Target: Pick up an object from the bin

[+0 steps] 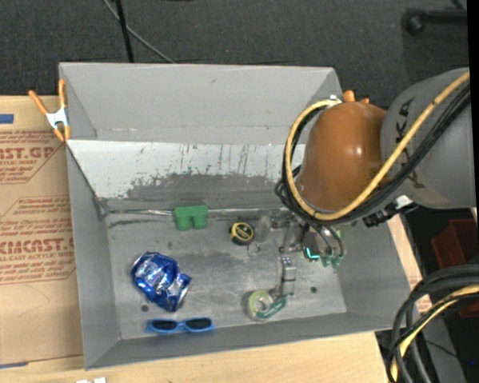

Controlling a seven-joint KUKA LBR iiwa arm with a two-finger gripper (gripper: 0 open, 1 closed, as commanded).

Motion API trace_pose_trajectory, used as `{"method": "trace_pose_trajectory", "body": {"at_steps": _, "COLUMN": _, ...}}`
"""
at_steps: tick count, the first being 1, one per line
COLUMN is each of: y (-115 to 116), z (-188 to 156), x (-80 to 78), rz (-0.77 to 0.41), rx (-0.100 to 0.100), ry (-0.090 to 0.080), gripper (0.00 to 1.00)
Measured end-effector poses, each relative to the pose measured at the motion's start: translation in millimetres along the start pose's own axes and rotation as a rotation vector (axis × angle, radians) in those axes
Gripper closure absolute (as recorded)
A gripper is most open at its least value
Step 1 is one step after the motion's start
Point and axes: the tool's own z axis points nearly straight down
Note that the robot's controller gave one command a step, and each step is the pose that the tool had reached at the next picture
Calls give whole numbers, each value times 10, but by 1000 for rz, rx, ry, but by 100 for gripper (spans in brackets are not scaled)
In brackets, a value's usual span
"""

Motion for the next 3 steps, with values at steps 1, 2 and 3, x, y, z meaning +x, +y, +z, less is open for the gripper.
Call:
{"method": "trace_pose_trajectory", "body": {"at_steps": 1, "y": 0, "z": -43, "x": -18, "rz": 1, "rx": 0, "ry": -8, "gripper": 100}}
{"method": "trace_pose_trajectory", "body": {"at_steps": 2, "y": -12, "z": -1143, "x": 78, "rz": -10, "rx": 1, "ry": -18, "gripper": 100}}
{"method": "trace_pose_trajectory", "body": {"at_steps": 3, "y": 96, "z": -1109, "x": -63, "rz": -4, "rx": 0, "ry": -12, "gripper": 100}}
